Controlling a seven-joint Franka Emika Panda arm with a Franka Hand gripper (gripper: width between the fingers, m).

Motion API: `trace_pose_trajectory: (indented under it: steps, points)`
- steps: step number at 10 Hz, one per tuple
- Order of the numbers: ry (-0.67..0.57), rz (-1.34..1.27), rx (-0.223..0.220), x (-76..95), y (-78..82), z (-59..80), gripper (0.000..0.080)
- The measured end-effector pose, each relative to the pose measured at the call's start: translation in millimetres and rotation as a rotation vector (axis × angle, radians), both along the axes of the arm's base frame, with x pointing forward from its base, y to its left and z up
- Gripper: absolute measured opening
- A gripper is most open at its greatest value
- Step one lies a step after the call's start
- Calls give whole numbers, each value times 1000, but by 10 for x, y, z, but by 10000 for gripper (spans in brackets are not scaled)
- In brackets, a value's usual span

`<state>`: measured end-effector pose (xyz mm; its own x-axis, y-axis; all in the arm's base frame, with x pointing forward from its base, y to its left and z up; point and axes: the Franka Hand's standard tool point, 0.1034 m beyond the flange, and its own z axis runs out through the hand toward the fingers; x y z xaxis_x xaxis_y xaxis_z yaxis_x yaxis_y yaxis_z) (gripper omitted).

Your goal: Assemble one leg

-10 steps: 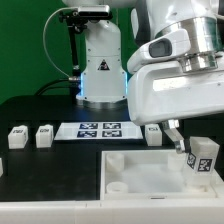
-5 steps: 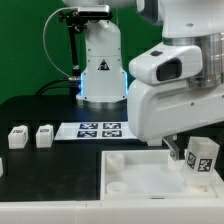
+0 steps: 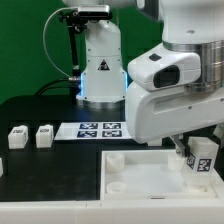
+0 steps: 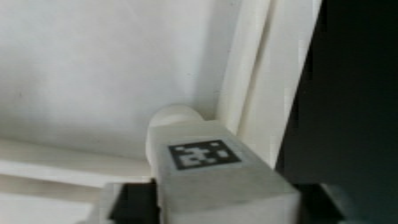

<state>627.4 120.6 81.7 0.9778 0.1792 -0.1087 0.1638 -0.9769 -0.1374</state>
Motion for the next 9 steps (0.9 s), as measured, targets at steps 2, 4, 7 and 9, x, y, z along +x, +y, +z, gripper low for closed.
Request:
trace_pose_trajectory:
  steps: [2, 4, 7, 9]
  points:
    - [26, -213, -26, -3, 16, 0, 313]
    - [50, -469, -32, 17, -3, -16, 313]
    - [106, -923, -35, 43, -9, -41, 295]
    - [114, -1069, -22, 41, 8, -43, 294]
